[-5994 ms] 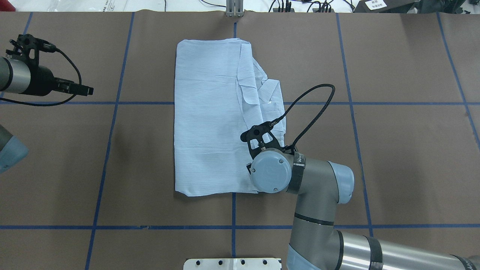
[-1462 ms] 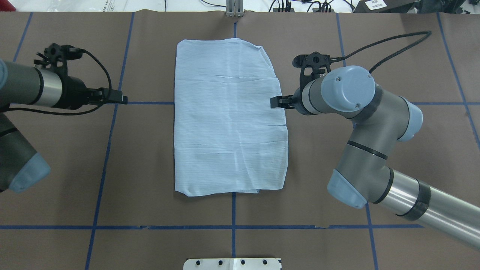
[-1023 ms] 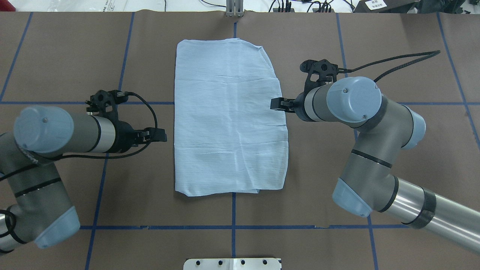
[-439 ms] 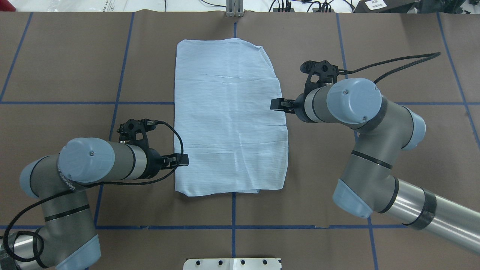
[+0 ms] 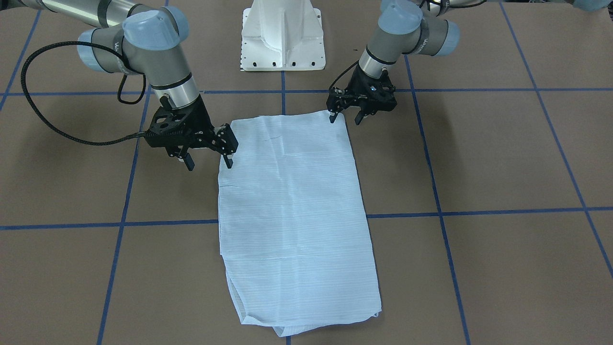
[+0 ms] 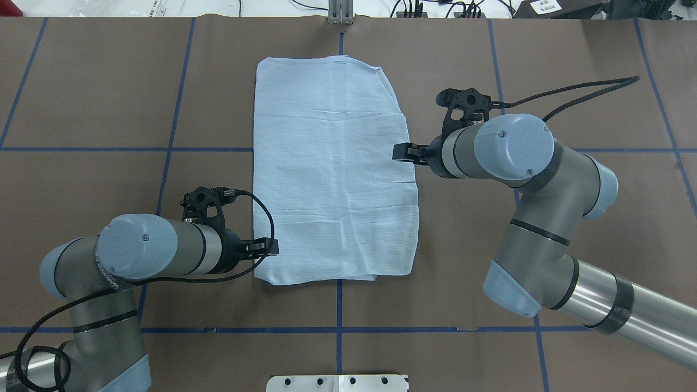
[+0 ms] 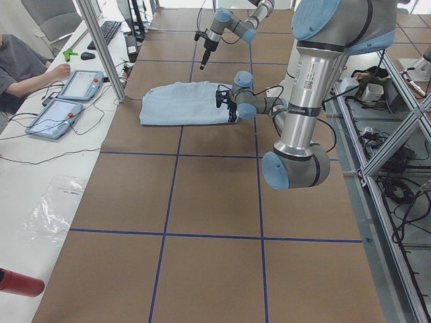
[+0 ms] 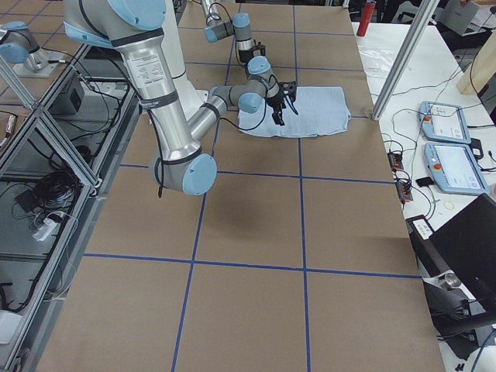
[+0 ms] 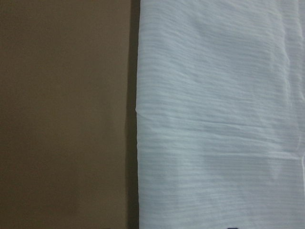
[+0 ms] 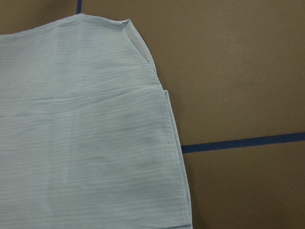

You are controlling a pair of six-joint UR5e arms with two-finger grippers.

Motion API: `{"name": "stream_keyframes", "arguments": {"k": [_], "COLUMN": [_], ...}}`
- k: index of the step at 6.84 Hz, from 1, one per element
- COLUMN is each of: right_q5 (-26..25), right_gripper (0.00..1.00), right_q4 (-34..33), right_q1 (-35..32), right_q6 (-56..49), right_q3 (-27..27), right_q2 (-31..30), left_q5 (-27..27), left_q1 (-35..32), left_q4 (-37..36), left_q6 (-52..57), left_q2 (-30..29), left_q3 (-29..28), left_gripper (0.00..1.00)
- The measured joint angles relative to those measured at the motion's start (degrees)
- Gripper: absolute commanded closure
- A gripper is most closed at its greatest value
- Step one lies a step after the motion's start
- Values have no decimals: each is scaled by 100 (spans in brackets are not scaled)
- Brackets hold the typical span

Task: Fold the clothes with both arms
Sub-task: 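Move the left gripper to the shirt's near corner while the right gripper waits beside it, then move the right gripper to the shirt's near edge beside the left gripper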

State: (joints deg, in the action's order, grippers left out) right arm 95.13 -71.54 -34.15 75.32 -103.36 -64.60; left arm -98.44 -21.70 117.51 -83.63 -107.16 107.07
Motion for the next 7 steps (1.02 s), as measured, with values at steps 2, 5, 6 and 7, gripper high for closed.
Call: {"name": "stream_keyframes", "arguments": {"k": [2, 5, 6, 7], "right_q5": [-1, 1, 3, 4], "right_gripper": [0, 0, 0, 0], "right_q4": [0, 0, 0, 0], "right_q1": [-3, -4, -4, -4], "right_q6": [0, 0, 0, 0], "right_q3": [0, 0, 0, 0], "right_q2": [0, 0, 0, 0], "left_q5": [2, 9, 11, 15], "left_q1": [93, 174, 186, 195], "left_q4": [0, 2, 6, 8], "left_q6": [3, -3, -2, 0], "left_q2": [-14, -62, -65, -68], "left_q3": [-50, -135, -172, -202], "left_gripper": [19, 24, 25, 32]}}
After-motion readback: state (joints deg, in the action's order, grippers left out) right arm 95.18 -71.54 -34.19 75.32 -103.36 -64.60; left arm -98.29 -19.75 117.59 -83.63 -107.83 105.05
